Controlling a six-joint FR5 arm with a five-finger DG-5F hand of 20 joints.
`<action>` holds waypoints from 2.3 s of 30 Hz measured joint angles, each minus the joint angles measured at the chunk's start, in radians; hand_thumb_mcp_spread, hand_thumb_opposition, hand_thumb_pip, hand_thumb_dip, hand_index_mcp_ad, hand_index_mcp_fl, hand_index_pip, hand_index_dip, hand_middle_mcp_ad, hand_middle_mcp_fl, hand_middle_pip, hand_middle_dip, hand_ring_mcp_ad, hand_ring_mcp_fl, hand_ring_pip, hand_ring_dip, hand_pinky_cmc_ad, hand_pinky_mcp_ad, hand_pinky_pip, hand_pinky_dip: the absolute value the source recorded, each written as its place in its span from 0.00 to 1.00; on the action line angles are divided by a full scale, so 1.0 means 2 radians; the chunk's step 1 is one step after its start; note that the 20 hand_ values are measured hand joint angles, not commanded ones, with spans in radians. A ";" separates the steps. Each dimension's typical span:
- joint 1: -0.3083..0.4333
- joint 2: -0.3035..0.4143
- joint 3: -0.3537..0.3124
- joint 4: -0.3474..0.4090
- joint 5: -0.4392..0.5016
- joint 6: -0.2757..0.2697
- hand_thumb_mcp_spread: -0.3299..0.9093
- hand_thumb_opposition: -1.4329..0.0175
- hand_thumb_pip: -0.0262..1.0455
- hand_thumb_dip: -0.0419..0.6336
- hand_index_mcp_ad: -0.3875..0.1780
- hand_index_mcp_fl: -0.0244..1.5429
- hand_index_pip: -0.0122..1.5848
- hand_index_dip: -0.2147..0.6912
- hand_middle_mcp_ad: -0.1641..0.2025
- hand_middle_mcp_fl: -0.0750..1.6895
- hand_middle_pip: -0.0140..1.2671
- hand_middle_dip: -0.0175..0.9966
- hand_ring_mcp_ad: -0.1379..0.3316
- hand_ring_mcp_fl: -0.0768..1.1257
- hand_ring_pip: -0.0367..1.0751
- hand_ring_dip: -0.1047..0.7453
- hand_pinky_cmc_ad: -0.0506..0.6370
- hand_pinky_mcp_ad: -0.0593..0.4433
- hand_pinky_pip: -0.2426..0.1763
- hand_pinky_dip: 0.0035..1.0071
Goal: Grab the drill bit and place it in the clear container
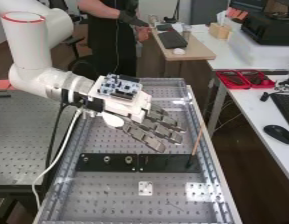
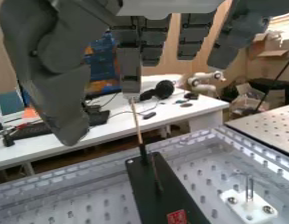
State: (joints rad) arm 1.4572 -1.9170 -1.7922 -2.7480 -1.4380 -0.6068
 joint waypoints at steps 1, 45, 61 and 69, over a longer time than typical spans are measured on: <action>0.000 -0.001 0.001 0.001 0.000 0.000 0.54 0.44 0.63 0.36 0.72 0.07 0.55 0.35 0.48 0.06 0.11 0.04 0.57 0.06 0.09 0.12 0.48 0.52 0.32 0.31; -0.035 -0.106 0.072 0.055 -0.037 0.034 0.64 0.38 0.60 0.48 0.71 0.08 0.94 0.64 0.48 0.12 0.12 0.14 0.57 0.06 0.11 0.13 0.48 0.41 0.37 0.18; -0.042 -0.126 0.085 0.056 -0.049 0.038 0.67 0.37 0.59 0.48 0.68 0.14 0.94 0.59 0.48 0.15 0.12 0.14 0.56 0.08 0.11 0.13 0.51 0.42 0.37 0.18; -0.044 -0.133 0.093 0.054 -0.058 0.036 0.67 0.37 0.59 0.48 0.68 0.16 0.93 0.58 0.48 0.15 0.12 0.14 0.56 0.08 0.11 0.13 0.51 0.41 0.37 0.18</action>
State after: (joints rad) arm 1.3700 -2.1833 -1.6062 -2.6409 -1.5543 -0.5339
